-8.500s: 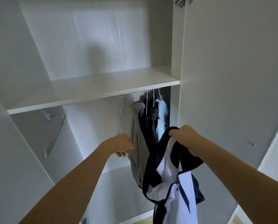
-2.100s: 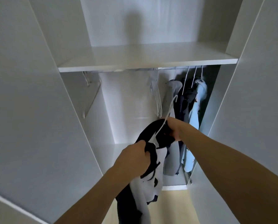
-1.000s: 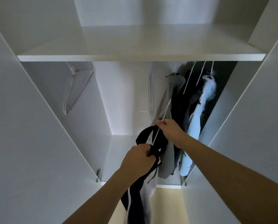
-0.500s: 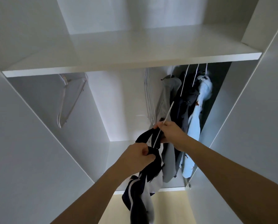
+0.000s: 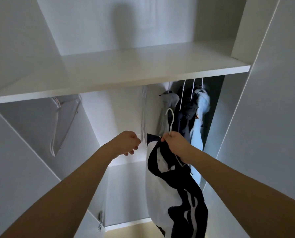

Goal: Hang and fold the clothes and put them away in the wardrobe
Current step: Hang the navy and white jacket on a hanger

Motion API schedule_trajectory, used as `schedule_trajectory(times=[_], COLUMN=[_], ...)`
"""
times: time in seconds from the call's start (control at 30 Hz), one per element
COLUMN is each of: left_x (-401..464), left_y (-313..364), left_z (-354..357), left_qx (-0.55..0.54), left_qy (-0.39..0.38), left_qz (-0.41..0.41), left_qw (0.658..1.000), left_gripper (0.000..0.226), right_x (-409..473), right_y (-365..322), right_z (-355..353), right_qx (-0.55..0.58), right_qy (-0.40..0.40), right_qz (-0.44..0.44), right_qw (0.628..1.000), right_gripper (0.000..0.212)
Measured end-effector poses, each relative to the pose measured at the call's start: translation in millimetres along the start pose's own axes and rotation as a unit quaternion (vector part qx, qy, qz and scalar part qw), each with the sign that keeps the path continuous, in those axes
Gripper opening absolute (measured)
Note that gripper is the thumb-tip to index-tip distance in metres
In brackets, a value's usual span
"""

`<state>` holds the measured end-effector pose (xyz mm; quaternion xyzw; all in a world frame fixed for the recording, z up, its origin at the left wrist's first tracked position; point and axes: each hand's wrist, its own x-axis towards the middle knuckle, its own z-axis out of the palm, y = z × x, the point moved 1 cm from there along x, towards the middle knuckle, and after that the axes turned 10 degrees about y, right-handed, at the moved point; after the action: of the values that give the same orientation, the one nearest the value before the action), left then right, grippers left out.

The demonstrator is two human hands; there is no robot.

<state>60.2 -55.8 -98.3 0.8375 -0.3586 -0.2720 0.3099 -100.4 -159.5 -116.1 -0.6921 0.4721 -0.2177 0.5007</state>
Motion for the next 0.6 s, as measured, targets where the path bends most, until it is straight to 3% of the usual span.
schedule_trajectory(times=[0.23,0.43,0.6], left_x=[30,56,84], left_y=[4,14,12], left_z=[-15,-10,-7], left_qx=[0.020,0.052,0.096], left_qy=[0.044,0.047,0.068], left_qz=[-0.004,0.013,0.064], left_qw=[0.999,0.997,0.991], left_gripper=[0.010,0.005,0.019], right_x=[-11,-3,14], right_y=[-19,-33,-33], right_z=[1,2,3], right_qx=[-0.014,-0.013,0.007], right_qy=[-0.028,-0.010,0.038], right_qz=[0.019,0.012,0.023], right_qw=[0.999,1.000,0.999], right_gripper=[0.030,0.031,0.022])
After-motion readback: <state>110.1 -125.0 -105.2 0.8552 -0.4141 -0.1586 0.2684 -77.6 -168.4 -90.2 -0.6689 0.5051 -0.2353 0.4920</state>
